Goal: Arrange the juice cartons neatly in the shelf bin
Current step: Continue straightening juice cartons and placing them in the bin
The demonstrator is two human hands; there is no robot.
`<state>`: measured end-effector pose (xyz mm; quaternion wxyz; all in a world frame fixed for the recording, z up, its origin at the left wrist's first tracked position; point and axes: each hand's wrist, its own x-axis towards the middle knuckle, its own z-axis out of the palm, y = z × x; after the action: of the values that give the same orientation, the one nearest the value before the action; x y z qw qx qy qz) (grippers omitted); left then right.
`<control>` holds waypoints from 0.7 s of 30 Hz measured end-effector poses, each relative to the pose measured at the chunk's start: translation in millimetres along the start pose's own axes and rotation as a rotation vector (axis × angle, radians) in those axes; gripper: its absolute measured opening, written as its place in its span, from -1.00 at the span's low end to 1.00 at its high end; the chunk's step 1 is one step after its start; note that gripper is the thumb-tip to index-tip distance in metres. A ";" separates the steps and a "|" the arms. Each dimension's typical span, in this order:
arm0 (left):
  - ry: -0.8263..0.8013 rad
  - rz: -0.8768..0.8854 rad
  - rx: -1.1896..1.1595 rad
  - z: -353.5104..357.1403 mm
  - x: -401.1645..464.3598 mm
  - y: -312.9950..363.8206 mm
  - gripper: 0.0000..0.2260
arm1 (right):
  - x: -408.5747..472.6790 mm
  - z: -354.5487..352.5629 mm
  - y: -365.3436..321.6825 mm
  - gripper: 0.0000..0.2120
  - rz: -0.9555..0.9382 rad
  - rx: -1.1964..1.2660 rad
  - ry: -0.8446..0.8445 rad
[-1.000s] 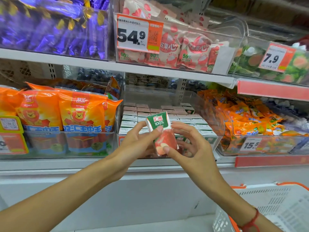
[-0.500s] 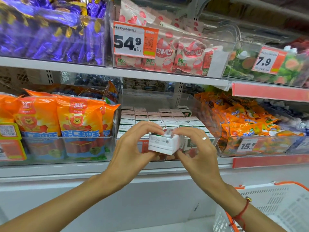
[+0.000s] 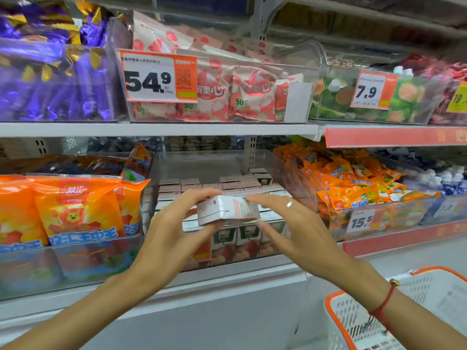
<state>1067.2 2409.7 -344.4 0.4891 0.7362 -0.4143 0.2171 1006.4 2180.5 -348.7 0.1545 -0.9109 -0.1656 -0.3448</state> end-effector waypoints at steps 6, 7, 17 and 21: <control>0.123 -0.184 -0.101 36.6 63.0 -18.6 -0.67 | 13.9 -4.2 80.8 -0.59 0.205 -0.242 0.077; 0.126 -0.229 -0.114 45.6 78.0 -24.0 -0.66 | 16.1 -2.8 93.8 -0.55 0.262 -0.281 0.087; -0.011 -0.369 -0.013 125.8 162.0 -83.2 -0.54 | 1.2 17.2 133.0 -0.52 0.402 -0.128 0.249; -0.214 -0.290 0.053 137.0 171.2 -97.6 -0.53 | 0.2 23.1 135.7 -0.53 0.408 -0.156 0.315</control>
<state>1232.1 2235.7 -331.5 0.4489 0.8197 -0.3476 0.0757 1075.3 2067.9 -387.8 0.1739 -0.8697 0.0744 -0.4559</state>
